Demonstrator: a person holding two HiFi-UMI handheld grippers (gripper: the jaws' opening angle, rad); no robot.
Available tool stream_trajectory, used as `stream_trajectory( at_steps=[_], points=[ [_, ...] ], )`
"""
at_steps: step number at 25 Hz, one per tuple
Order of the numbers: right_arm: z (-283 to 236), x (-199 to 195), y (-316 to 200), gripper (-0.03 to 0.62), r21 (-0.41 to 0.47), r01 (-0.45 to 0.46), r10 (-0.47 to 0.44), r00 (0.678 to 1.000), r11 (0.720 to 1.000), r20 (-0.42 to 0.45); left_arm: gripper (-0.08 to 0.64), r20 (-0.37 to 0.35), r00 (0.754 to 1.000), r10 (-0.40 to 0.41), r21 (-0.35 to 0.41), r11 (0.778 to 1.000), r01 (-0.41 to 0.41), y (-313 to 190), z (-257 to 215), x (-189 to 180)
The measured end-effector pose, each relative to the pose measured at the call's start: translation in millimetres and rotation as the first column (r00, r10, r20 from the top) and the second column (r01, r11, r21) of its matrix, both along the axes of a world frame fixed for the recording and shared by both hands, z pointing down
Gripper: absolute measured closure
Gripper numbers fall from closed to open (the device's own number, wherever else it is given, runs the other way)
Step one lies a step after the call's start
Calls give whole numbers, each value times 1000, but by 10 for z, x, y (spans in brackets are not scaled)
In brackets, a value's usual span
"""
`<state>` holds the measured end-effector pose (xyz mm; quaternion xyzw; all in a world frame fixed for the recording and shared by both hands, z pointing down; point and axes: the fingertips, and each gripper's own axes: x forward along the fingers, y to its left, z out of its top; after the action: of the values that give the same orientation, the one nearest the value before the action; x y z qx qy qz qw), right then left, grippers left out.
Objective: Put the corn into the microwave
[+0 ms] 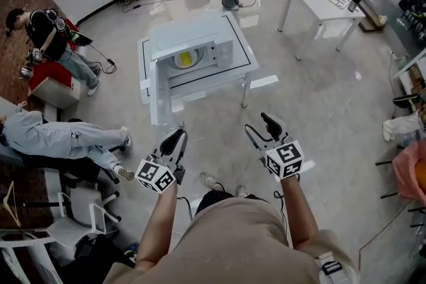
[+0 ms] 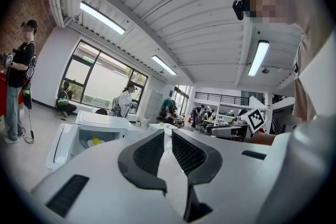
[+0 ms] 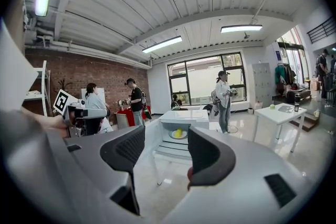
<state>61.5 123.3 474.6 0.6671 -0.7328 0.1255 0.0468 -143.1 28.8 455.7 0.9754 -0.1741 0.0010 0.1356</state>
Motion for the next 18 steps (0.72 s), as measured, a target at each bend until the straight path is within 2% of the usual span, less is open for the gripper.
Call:
stream_trajectory(
  at_steps=[7,8,10,18],
  points=[
    [268,214,632,328,-24,-5,5,1000,1000,-16,518,30,1000,-3,-26,1000,4,568,286,135],
    [289,238,702,341,-22,-8,7,1000,1000,-28,518,36,999,-3,-31,1000,4,628,335,157],
    [311,275,830,411,-13,-11,11,999,1000,-49,518,49,999,4,-43,999,-2,744,420,213],
    [232,325,1101,437,36,8,-5,998,999,-65,518,86,995,47,-23,999,-46,1051,432,432]
  ],
)
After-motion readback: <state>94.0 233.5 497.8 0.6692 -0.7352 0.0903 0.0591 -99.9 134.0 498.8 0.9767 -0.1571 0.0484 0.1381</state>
